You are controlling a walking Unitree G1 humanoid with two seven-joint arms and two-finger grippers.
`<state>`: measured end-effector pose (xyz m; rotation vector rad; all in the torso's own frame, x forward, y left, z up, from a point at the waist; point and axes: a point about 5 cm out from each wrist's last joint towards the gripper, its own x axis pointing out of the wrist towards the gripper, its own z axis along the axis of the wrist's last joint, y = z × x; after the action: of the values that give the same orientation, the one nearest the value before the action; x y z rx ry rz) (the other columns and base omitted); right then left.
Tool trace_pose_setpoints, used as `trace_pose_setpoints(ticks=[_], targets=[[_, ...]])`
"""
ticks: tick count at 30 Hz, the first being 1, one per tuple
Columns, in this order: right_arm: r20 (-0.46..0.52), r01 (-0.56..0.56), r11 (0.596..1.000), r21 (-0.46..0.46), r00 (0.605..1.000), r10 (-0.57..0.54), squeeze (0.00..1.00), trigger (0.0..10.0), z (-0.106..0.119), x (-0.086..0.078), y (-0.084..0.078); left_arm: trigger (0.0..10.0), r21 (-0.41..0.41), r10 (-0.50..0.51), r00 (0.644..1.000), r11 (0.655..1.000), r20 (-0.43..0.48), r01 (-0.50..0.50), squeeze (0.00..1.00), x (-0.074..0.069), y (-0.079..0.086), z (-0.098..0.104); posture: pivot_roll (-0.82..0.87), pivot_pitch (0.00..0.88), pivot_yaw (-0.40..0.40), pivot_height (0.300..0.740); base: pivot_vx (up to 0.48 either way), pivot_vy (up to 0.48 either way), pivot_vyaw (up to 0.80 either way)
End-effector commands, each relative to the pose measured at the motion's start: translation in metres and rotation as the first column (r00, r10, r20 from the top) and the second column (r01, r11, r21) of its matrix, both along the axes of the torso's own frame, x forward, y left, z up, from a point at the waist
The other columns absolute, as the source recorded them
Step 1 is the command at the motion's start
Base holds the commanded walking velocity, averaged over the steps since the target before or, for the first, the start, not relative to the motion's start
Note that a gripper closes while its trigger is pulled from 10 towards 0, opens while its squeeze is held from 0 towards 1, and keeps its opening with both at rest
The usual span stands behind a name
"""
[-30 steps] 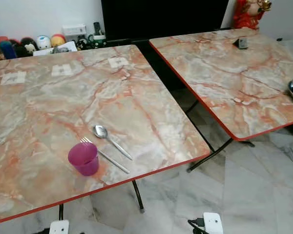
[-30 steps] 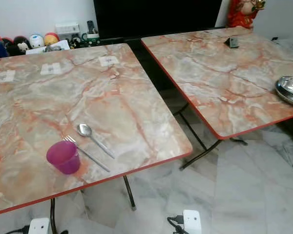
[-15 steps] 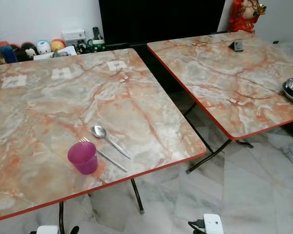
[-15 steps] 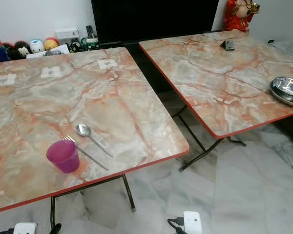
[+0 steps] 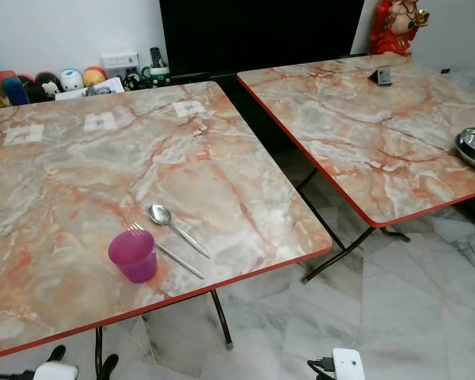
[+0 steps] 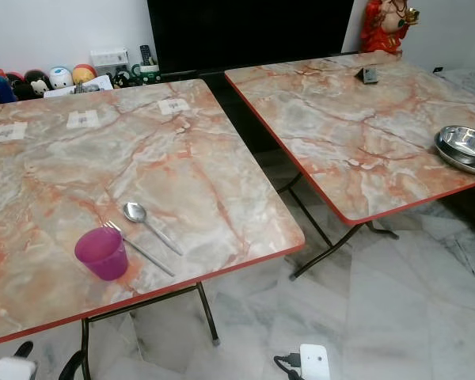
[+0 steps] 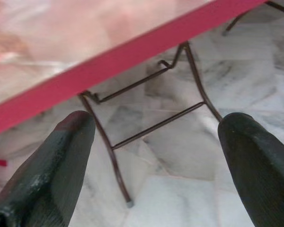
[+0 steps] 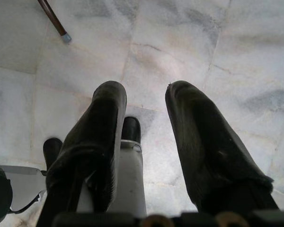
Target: Setting the table
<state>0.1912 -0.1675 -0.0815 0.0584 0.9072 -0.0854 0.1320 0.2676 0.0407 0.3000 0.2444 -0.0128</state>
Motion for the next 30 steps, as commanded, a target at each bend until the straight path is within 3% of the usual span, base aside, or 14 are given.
trace_pose_setpoints(ticks=[1,4,8,13,15,30], targets=[[-0.004,0.017,1.0,-0.002,1.0,-0.017,0.0,10.0,0.0,-0.001,-0.003,10.0,0.052,0.028,0.998,0.998,0.048,-0.031,0.0,0.003,0.012,0.017,0.13,0.045,0.008,0.74,0.0,0.0,0.0],[-0.003,0.02,1.0,-0.005,1.0,-0.02,0.0,10.0,0.0,0.0,-0.004,10.0,0.081,0.051,0.994,0.995,0.101,-0.059,0.0,0.01,0.019,0.034,0.14,0.049,0.003,0.74,0.0,0.0,0.0],[-0.003,0.021,1.0,-0.008,1.0,-0.021,0.0,10.0,0.001,0.001,-0.003,10.0,0.098,0.029,0.982,0.994,0.184,-0.048,0.0,0.033,0.017,0.055,0.14,0.052,0.001,0.74,0.0,0.0,0.0],[-0.001,0.023,1.0,-0.006,1.0,-0.023,0.0,10.0,0.001,0.002,-0.003,10.0,0.063,-0.027,0.979,0.998,0.201,0.015,0.0,0.052,0.001,0.059,0.13,0.053,0.002,0.74,0.0,0.0,0.0],[0.002,0.026,1.0,-0.005,1.0,-0.026,0.0,10.0,0.001,0.002,-0.002,10.0,0.023,-0.078,0.977,0.997,0.199,0.075,0.0,0.064,-0.013,0.059,0.11,0.055,0.006,0.74,0.0,0.0,0.0],[0.0,0.031,0.999,-0.008,1.0,-0.031,0.0,10.0,0.001,0.002,-0.003,10.0,-0.083,-0.092,0.985,0.991,0.149,0.105,0.0,0.081,-0.027,0.049,0.11,0.065,0.001,0.74,0.0,0.0,0.0]])
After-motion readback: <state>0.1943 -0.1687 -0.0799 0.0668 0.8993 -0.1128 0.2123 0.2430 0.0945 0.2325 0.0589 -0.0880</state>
